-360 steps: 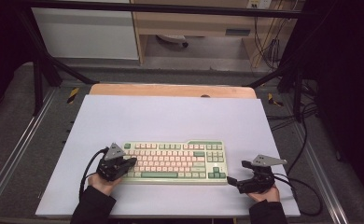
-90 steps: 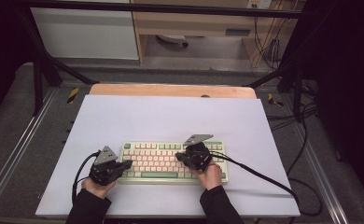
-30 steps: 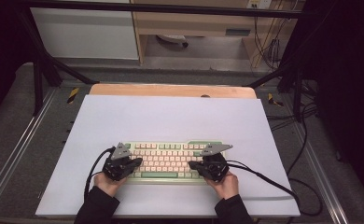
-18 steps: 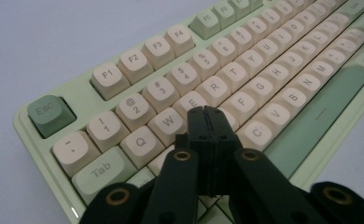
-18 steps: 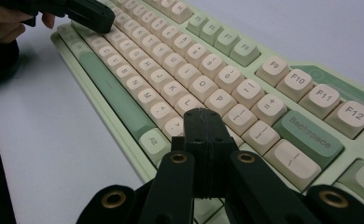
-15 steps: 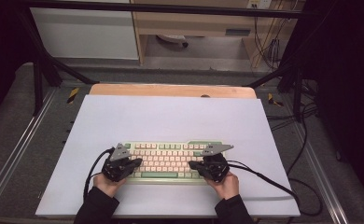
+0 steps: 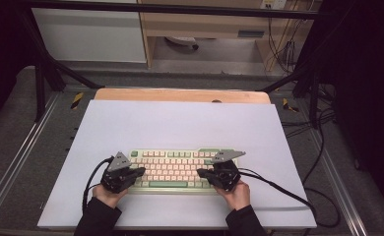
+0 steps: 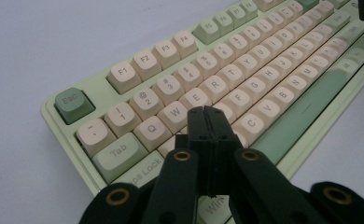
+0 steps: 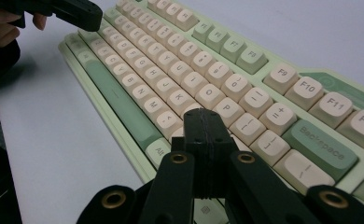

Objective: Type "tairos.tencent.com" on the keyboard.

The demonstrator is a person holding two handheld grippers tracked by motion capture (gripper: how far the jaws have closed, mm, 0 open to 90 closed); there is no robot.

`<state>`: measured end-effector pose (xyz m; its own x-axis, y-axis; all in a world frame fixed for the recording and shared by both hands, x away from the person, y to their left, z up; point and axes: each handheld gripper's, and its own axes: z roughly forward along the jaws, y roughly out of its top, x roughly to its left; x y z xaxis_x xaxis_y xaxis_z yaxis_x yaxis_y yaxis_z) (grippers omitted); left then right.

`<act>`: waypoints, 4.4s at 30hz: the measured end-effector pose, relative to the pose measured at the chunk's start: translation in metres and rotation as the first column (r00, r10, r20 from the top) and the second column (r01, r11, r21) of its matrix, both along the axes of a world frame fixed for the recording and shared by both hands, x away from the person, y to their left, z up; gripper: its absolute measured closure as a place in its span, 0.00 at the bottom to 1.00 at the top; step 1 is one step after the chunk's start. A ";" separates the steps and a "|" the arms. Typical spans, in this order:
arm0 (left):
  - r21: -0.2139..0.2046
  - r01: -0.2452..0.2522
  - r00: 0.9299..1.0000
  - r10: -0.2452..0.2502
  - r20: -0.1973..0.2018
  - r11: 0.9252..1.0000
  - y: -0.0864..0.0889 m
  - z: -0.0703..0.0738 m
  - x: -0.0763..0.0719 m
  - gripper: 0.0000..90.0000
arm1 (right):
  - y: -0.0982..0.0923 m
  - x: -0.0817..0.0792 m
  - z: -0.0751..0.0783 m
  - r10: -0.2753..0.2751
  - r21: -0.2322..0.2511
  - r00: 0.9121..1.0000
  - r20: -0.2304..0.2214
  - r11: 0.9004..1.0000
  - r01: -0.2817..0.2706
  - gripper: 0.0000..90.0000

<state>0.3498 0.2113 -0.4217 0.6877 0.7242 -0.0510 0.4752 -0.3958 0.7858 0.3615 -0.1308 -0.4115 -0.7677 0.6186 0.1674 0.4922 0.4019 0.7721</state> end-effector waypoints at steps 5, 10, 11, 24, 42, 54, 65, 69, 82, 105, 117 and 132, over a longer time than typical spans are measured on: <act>-0.010 -0.003 1.000 0.003 -0.006 1.000 0.003 0.000 -0.001 1.00 | 0.005 0.000 -0.004 0.006 -0.002 1.000 -0.006 1.000 -0.006 1.00; -0.011 0.003 1.000 -0.003 -0.006 1.000 0.002 -0.001 -0.001 1.00 | 0.010 0.000 -0.010 0.024 -0.011 0.999 -0.024 1.000 -0.024 1.00; -0.009 0.003 1.000 -0.003 -0.005 1.000 0.002 -0.001 -0.002 1.00 | 0.010 0.000 -0.012 0.023 -0.011 0.999 -0.024 1.000 -0.024 1.00; -0.008 0.002 1.000 -0.002 -0.009 1.000 0.002 -0.002 -0.001 1.00 | 0.019 0.004 -0.017 0.030 -0.021 0.999 -0.024 0.999 -0.031 1.00; -0.007 0.002 1.000 -0.002 -0.010 1.000 0.002 -0.002 -0.001 1.00 | 0.025 0.004 -0.021 0.040 -0.045 0.999 -0.016 0.998 -0.041 1.00; -0.007 0.005 1.000 -0.006 -0.007 1.000 0.001 -0.001 -0.002 1.00 | 0.011 0.002 -0.004 0.014 -0.029 0.999 0.031 1.000 -0.013 1.00; 0.001 0.015 1.000 -0.015 0.001 1.000 -0.003 0.001 -0.002 1.00 | -0.002 0.004 -0.001 -0.008 -0.006 1.000 0.022 1.000 0.008 1.00; 0.004 0.014 1.000 -0.014 0.005 1.000 -0.006 0.002 -0.002 1.00 | -0.003 0.005 -0.003 -0.003 -0.014 1.000 0.020 1.000 0.004 1.00; 0.010 0.030 0.999 -0.030 0.016 0.999 -0.019 0.007 -0.002 1.00 | -0.002 0.005 -0.003 -0.001 -0.013 1.000 0.016 1.000 0.001 1.00; 0.025 0.061 0.998 -0.061 0.012 0.998 -0.047 0.012 0.012 1.00 | -0.003 0.005 -0.003 0.003 -0.013 1.000 0.016 1.000 -0.002 1.00; 0.057 0.057 0.998 -0.057 0.003 0.997 -0.065 0.005 0.024 1.00 | -0.003 0.005 -0.002 0.003 -0.011 1.000 0.013 1.000 -0.003 1.00; 0.073 0.045 0.999 -0.044 -0.012 0.996 -0.070 -0.004 0.031 1.00 | -0.003 0.004 -0.001 0.005 -0.013 1.000 0.017 1.000 -0.005 1.00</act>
